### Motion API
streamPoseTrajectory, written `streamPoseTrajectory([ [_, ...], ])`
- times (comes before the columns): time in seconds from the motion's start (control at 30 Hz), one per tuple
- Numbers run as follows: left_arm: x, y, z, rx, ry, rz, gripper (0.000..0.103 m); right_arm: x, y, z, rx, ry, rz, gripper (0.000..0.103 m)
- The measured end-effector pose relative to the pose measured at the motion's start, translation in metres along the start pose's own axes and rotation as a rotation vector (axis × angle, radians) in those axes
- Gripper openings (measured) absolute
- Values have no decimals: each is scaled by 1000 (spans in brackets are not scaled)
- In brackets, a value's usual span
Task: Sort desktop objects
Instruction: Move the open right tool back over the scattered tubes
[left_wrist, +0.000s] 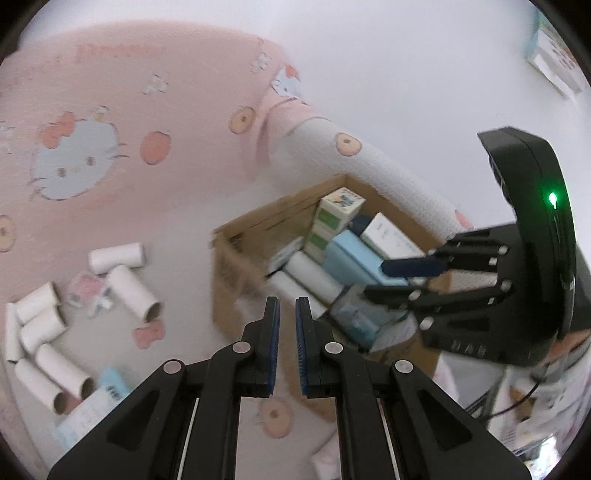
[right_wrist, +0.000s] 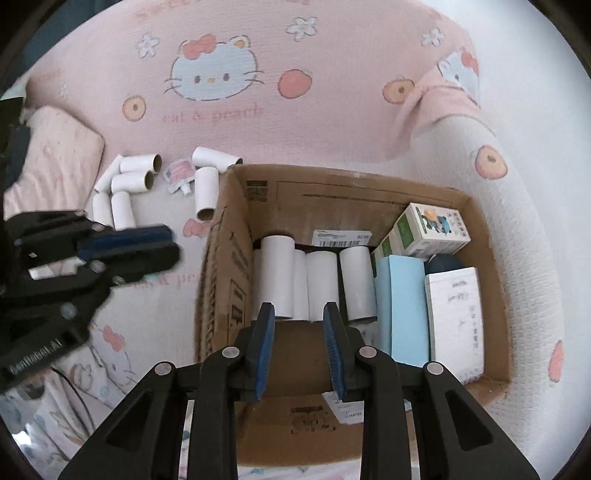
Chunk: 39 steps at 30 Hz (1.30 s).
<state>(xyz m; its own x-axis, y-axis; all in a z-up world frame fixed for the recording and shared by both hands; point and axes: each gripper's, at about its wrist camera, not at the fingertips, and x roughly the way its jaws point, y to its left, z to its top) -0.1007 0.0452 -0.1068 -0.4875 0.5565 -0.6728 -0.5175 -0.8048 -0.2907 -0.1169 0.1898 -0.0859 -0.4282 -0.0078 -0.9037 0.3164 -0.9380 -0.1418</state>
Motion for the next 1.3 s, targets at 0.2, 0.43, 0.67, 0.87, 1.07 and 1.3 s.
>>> streamPoseTrajectory([
  [0.2, -21, 20, -50, -7, -46, 27, 9, -16, 30, -8, -67, -56, -83, 24],
  [0.43, -11, 69, -102, -143, 0, -5, 9, -36, 62, -11, -96, -187, -177, 24],
  [0.67, -20, 130, -121, -350, -26, -6, 10, -46, 92, -22, -88, -335, -97, 24],
  [0.87, -32, 162, -119, -468, -69, -42, 22, -37, 143, -23, -218, -399, -88, 28],
  [1.07, -46, 181, -120, -516, -108, -9, 37, -15, 194, -14, -301, -409, -25, 43],
  [1.3, -56, 224, -123, -679, -167, -9, 47, 13, 221, 3, -283, -430, 13, 58],
])
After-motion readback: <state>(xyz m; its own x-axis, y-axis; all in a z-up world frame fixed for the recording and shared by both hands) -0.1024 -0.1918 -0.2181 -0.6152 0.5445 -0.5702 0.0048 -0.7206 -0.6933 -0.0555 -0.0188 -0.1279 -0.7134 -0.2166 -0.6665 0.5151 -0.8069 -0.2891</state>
